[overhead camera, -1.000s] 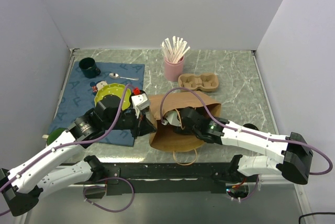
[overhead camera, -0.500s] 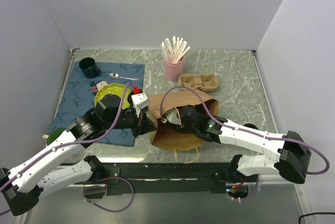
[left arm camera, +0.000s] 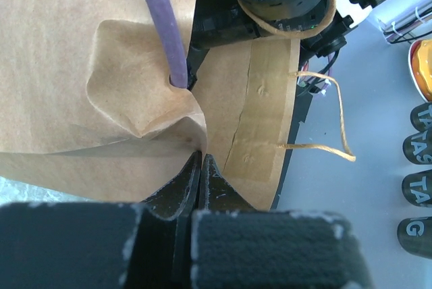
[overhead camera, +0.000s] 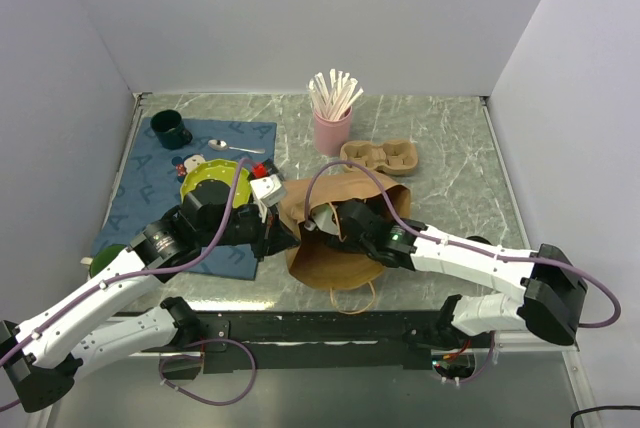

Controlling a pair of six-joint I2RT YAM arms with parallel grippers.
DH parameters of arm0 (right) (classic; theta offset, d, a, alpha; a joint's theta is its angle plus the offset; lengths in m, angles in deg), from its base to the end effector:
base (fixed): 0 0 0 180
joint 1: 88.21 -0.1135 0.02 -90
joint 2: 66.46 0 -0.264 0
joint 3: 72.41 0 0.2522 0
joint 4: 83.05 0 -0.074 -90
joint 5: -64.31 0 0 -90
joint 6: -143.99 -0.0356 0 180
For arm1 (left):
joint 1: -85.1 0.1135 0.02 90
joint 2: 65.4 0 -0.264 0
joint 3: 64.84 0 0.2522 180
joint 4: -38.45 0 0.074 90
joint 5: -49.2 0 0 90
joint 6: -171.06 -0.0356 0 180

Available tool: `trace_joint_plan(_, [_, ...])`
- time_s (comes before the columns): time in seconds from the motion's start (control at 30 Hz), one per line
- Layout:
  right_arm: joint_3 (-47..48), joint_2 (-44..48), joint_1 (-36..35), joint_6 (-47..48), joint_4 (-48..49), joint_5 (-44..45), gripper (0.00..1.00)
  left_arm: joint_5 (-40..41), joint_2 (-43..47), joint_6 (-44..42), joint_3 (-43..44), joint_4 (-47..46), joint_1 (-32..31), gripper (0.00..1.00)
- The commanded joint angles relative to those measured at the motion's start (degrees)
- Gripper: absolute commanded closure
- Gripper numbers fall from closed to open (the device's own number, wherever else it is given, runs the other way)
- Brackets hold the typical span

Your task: Pack the takeout coffee

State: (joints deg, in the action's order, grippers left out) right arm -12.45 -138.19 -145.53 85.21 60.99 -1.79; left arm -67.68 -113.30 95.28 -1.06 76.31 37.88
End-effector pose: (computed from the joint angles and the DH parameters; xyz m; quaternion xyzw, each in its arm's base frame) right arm 0.1503 0.2075 0.2339 -0.5835 0.7055 -0.1085 0.3873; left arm 0.1129 -0.1457 0.3388 0.3536 0.7361 -0.4435 0.3693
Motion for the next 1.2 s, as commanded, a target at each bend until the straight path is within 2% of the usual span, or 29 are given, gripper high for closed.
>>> trace_joint_plan(0.0, [0.8, -2.7, 1.7, -4.9, -1.4, -0.1, 0.44, -7.0, 0.4, 0.5, 1.9, -0.5, -1.6, 0.99])
trace_joint_plan(0.43, [1.8, -6.8, 1.9, -9.2, -0.2, 1.8, 0.42, -7.2, 0.4, 0.5, 1.7, -0.4, -1.7, 0.99])
trace_joint_plan(0.9, [7.5, -9.0, 1.9, -10.9, 0.8, 5.8, 0.37, -7.1, 0.4, 0.5, 1.5, -0.5, -1.7, 0.99])
trace_joint_plan(0.93, [7.7, -8.8, 1.9, -10.8, 1.1, 6.0, 0.37, -7.1, 0.5, 0.5, 1.5, -0.4, -1.7, 0.99])
trace_joint_plan(1.03, [7.9, -7.7, 1.9, -10.4, 0.8, 5.7, 0.47, -6.6, 0.4, 0.0, 1.8, 0.3, -1.7, 0.99])
trace_joint_plan(1.17, [8.6, -5.4, 1.9, -11.6, -3.0, 5.2, 0.5, -5.4, 0.2, 0.0, 2.6, 1.0, -1.7, 0.99])
